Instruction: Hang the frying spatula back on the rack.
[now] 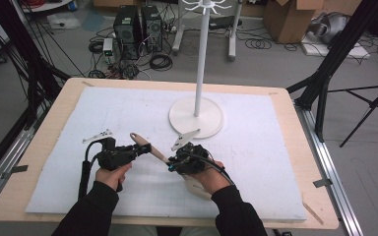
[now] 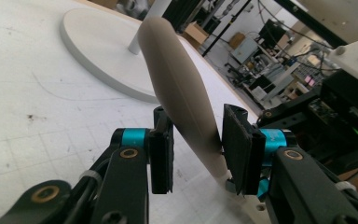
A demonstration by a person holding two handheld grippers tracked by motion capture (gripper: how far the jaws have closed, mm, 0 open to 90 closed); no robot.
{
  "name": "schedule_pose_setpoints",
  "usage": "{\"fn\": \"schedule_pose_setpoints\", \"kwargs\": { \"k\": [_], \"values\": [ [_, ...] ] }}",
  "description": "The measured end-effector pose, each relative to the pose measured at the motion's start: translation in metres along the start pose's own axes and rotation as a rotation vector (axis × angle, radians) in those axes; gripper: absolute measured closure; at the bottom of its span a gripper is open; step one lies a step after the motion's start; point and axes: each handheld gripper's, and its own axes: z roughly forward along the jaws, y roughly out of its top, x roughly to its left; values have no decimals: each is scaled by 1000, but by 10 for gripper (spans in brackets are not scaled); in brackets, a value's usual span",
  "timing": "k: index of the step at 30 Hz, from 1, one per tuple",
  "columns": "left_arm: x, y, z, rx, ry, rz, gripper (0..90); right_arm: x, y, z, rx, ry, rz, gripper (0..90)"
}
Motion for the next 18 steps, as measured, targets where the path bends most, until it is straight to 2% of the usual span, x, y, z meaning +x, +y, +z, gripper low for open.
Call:
{"fn": "schedule_pose_setpoints", "kwargs": {
  "k": [1, 3, 5, 6, 11, 14, 18],
  "values": [
    [0, 0, 0, -1, -5, -2, 655, -1, 0, 0, -4, 5, 2, 743],
    [0, 0, -1, -8, -21, -2, 661, -1, -1, -1, -17, 9, 6, 579],
    [0, 1, -2, -19, -45, -5, 670, -2, -3, -1, -28, 17, 3, 521],
    [-2, 1, -3, -28, -69, -8, 681, -1, -3, -2, -38, 24, 2, 456],
    [-5, 2, -5, -46, -100, -11, 695, -1, -2, -3, -60, 16, 5, 447],
    [-9, 6, -6, -40, -110, 4, 699, 0, -2, -4, -69, 11, -4, 461],
    [-19, 14, -8, -44, -132, 40, 714, 6, 1, -6, -84, -7, -36, 548]
  ]
}}
